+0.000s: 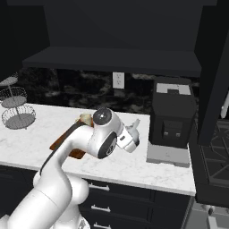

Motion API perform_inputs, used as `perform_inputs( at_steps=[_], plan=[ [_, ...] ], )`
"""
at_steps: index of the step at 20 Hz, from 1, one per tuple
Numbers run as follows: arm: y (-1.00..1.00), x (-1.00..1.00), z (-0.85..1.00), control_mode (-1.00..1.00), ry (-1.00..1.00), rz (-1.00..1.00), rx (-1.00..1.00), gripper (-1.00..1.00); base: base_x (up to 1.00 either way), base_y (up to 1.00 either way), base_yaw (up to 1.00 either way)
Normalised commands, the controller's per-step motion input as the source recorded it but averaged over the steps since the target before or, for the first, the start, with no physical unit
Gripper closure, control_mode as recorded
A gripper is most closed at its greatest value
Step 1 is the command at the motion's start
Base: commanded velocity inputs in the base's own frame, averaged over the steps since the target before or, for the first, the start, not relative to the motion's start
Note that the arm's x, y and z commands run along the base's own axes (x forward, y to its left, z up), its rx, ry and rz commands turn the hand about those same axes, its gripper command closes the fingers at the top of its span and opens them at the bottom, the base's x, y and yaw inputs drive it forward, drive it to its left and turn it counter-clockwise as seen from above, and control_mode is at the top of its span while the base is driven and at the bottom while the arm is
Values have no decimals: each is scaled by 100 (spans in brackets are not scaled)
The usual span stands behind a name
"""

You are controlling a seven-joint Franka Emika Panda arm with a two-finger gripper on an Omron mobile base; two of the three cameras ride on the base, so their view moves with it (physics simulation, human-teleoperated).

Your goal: Pick the kettle from the counter and place it on the tray. Then pick the mug from the cabinet and place it on the tray. Then close the cabinet doors.

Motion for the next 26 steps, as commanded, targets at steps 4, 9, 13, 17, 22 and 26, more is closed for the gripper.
perform_inputs(
  at_steps=[4, 9, 13, 17, 22, 26],
  plan=[
    [0, 5, -1, -100, -3, 8, 9, -100, 0, 0, 0],
    [1, 25, 0, -100, 0, 2, 9, -100, 0, 0, 0],
    [6, 42, 0, -100, -1, 3, 0, -100, 0, 0, 0],
    [1, 33, -7, -100, -6, 7, 0, -100, 0, 0, 0],
    [0, 26, -18, -100, -8, 10, 0, -100, 0, 0, 0],
    [0, 25, -14, -100, -2, 8, 0, -100, 0, 0, 0]
  ],
)
